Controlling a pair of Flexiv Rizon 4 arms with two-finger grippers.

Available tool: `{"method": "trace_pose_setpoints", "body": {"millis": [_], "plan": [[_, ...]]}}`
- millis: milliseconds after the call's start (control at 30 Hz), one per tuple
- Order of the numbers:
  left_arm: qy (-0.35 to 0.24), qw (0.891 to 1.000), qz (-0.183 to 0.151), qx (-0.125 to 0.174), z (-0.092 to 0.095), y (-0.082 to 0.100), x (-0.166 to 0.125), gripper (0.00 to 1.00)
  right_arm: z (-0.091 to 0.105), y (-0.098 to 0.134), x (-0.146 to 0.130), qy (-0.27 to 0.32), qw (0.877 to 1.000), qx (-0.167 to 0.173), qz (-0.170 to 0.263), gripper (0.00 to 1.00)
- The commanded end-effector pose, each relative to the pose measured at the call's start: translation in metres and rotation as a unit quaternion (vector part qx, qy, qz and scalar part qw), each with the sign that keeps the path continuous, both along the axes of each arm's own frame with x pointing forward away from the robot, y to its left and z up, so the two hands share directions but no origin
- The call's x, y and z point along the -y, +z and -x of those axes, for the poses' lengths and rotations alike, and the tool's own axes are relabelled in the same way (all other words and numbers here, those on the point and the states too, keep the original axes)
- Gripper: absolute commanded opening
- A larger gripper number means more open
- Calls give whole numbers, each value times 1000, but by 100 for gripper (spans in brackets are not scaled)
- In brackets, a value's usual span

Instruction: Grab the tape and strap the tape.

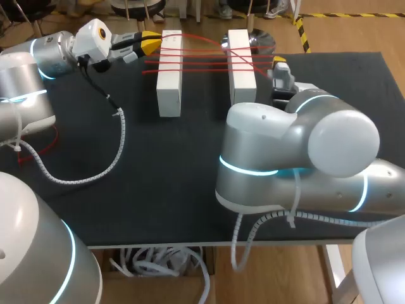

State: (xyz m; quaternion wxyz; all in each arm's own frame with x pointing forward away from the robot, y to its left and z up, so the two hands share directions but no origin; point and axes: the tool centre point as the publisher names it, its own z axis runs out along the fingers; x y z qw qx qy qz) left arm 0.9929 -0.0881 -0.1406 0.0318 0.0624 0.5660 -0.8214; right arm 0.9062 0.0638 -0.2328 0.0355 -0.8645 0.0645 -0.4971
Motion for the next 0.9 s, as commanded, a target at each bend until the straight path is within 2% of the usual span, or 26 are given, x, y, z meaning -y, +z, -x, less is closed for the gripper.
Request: {"method": "trace_pose_setpoints", "body": {"millis": [33,167,367,567,900], "plan": [[-2,1000,1,0,-1,-1,0,0,-1,-15,1,-22,992,99,-78,100],[-2,1000,1,0,-1,-1,0,0,-4,-11,-5,-42,982,139,-118,100],[-2,1000,1,0,-1,-1,0,0,-12,-11,-6,-78,970,177,-148,100],[-2,1000,1,0,-1,-1,0,0,-31,-4,-3,-115,964,180,-156,100],[-2,1000,1,0,-1,-1,0,0,-64,13,8,-140,960,182,-163,100]]}}
